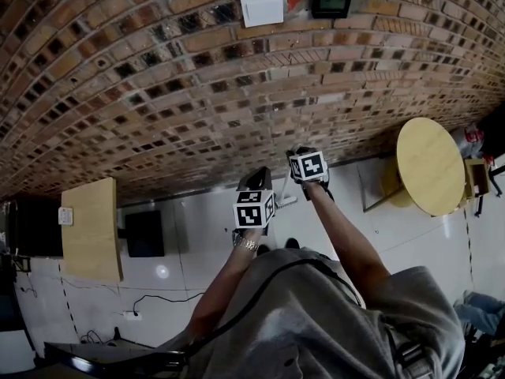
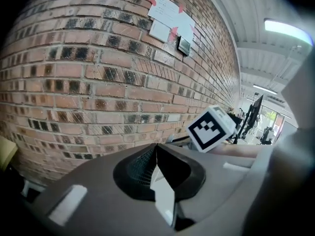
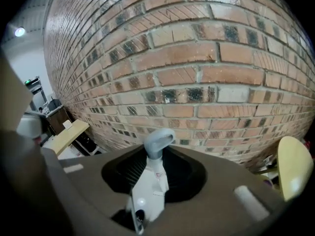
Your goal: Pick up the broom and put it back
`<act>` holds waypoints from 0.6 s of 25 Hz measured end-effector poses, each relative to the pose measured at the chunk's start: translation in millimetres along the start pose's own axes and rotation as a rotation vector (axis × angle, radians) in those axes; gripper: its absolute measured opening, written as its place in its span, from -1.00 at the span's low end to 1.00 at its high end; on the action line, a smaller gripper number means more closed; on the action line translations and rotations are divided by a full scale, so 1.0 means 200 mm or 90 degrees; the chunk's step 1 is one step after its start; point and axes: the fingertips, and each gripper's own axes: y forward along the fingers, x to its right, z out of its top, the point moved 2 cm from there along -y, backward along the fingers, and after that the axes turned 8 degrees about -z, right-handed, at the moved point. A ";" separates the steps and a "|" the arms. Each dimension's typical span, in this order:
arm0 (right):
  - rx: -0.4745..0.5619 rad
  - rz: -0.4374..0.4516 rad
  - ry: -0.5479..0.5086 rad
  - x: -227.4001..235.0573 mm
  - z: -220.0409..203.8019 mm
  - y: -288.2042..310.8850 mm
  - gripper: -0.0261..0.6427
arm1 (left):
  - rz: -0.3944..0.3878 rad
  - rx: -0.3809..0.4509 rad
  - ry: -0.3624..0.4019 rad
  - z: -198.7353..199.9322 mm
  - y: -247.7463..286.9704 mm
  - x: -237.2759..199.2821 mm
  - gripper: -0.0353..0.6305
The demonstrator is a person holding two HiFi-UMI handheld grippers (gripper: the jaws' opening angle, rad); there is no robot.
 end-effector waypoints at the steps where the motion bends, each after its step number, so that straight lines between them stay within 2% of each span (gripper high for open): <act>1: -0.008 0.001 -0.001 0.02 -0.01 0.07 -0.64 | 0.001 0.001 -0.002 0.00 0.00 -0.01 -0.99; 8: -0.056 -0.019 0.016 0.22 -0.15 0.46 -0.64 | 0.038 -0.017 -0.004 -0.05 -0.03 -0.09 -0.99; 15: -0.025 -0.033 0.028 0.38 0.02 0.70 -0.64 | 0.073 -0.047 -0.039 -0.15 -0.02 -0.21 -0.99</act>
